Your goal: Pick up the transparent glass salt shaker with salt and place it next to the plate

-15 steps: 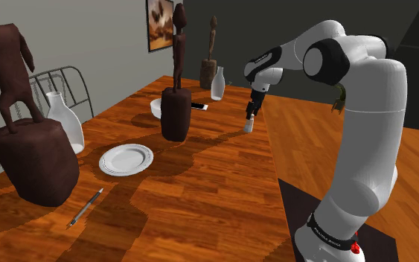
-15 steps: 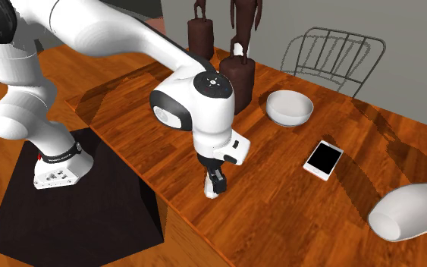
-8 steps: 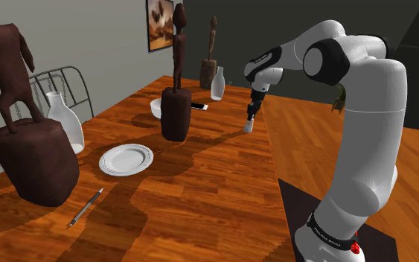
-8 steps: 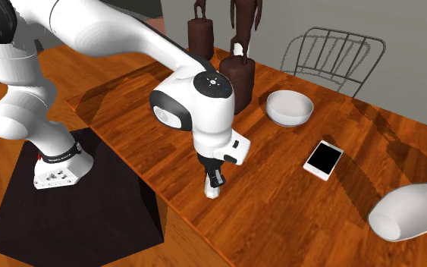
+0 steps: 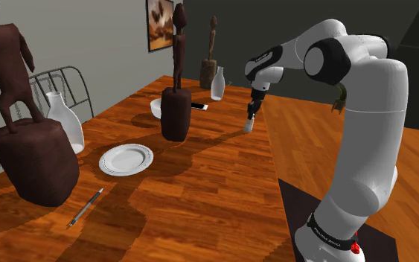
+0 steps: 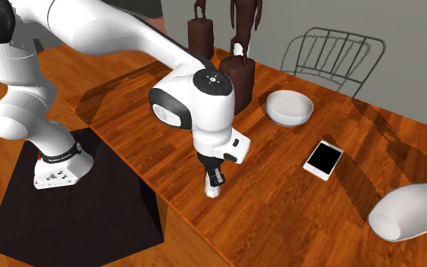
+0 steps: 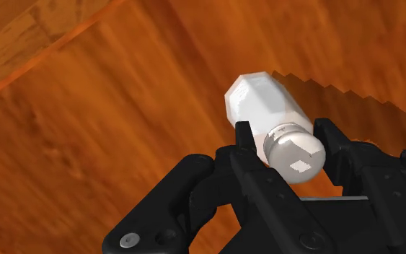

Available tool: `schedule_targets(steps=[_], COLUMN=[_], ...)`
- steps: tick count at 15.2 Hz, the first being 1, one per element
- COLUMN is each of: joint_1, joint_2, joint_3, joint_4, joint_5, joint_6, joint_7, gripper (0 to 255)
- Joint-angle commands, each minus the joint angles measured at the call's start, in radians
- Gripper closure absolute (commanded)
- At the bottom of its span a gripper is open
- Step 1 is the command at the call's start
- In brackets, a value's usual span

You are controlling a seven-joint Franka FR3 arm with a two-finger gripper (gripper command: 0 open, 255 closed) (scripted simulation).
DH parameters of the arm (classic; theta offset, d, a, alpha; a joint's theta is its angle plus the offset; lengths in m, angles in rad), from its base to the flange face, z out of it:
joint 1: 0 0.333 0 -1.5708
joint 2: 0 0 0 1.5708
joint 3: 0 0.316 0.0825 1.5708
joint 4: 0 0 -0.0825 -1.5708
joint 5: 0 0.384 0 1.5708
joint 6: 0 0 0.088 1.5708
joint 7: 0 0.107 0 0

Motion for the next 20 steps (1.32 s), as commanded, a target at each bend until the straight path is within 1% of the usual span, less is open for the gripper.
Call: schedule_targets(steps=[1,11,20], joint_1=[0.002,0.008,0.007], joint_2=[-0.010,-0.057,-0.082], joint_3=[-0.003,-0.015,-0.022], joint_4=[0.012,0.089,0.180], joint_5=[-0.008,-0.041,-0.059], joint_6=[-0.021,-0.137,-0.247], joint_7=[0.007,0.034,0.052], gripper=[255,255,255])
